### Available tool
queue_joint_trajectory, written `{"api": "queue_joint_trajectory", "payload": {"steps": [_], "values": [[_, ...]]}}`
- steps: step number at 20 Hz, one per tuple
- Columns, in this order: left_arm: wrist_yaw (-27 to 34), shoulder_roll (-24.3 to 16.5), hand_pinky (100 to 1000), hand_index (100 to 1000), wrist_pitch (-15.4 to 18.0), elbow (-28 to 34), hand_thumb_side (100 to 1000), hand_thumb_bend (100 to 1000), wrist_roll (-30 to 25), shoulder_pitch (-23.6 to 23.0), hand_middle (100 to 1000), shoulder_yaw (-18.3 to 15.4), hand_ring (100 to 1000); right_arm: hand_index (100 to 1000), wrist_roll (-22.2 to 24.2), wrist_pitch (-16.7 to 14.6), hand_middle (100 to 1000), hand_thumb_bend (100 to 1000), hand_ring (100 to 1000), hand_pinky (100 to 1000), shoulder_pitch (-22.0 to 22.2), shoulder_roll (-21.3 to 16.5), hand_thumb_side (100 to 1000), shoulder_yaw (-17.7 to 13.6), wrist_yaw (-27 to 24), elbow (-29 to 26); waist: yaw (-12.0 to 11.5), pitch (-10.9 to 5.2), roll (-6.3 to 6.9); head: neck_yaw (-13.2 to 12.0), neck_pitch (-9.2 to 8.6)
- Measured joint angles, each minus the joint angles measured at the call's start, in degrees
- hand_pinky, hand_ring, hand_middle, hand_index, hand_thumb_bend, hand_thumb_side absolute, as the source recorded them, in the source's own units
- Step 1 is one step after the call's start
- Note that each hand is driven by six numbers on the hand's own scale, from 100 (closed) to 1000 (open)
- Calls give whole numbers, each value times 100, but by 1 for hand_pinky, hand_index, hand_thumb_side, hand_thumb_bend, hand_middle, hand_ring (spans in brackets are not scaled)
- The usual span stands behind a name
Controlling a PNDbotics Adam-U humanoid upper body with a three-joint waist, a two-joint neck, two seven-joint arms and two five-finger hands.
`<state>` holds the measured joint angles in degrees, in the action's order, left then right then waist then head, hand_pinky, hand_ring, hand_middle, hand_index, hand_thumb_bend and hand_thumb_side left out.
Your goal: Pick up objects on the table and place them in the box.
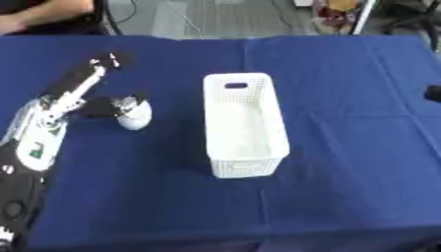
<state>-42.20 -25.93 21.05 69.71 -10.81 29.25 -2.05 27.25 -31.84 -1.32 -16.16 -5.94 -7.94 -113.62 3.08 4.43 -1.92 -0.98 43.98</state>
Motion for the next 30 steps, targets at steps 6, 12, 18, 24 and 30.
{"api": "queue_joint_trajectory", "payload": {"steps": [6, 12, 18, 24, 30], "values": [[-166, -3, 835, 900, 93, -112, 678, 876, 19, 65, 892, 134, 789, 866, 10, -10, 765, 100, 842, 855, 0, 0, 670, 1, -4, 0, 3, -2, 0, -1, 0], [-273, -115, 838, 903, 215, -332, 703, 877, 9, 76, 890, 273, 791, 866, 13, -12, 765, 100, 843, 855, 0, -2, 669, 2, -4, 0, 30, -10, 15, -1, 6], [-349, -210, 847, 909, 319, -596, 715, 894, 12, 168, 885, 373, 797, 866, 16, -10, 765, 100, 843, 856, 0, -4, 670, 16, -4, 0, 35, -22, 48, -1, 6], [-503, -360, 847, 910, 430, -943, 723, 899, 65, 377, 881, 449, 795, 867, 38, -4, 765, 100, 844, 856, 0, -10, 670, 34, -4, 0, 41, -35, 77, -1, 6], [-599, -360, 845, 909, 519, -1139, 726, 898, 95, 494, 880, 490, 790, 867, 48, 5, 765, 100, 844, 857, 1, -27, 669, 35, -4, 0, 45, -35, 77, -3, 6]]}}
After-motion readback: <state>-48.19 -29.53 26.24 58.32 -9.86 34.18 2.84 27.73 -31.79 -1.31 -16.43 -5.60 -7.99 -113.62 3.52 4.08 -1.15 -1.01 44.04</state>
